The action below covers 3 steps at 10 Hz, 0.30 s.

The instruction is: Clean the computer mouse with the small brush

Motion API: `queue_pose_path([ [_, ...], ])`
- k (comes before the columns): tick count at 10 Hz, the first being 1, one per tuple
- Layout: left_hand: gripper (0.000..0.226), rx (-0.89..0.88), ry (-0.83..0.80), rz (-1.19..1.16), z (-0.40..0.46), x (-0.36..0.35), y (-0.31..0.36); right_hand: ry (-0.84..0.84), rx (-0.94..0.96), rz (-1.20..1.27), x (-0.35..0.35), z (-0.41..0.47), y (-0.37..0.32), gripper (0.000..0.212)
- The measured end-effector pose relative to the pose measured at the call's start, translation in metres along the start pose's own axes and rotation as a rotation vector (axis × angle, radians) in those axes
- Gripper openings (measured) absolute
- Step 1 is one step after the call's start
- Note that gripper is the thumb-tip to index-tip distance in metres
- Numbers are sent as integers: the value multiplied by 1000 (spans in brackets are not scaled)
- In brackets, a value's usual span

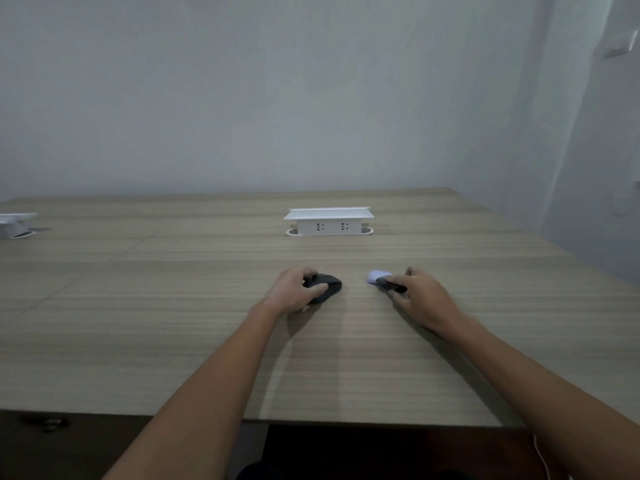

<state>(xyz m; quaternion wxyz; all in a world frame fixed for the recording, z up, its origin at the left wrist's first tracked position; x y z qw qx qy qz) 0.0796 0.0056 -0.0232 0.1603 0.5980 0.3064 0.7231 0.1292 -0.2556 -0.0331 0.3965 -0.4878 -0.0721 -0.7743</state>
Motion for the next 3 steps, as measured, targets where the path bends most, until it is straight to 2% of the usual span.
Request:
queue_pose_path([
  [2,37,-3,6,-69,2,4,-10,-95,90,-70,0,-2,0,41],
  [3,40,-1,66,-59,-1,11,-18,-61,13,18,8,-2,6,43],
])
Point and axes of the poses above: each hand's wrist, its own z-axis towards the middle knuckle, its own x-axis out of the back of the hand, y = z × x, the point moved 3 cm from there along z, towards the middle knuckle, and after that the axes turned 9 degrees about x, right-handed, at the moved point
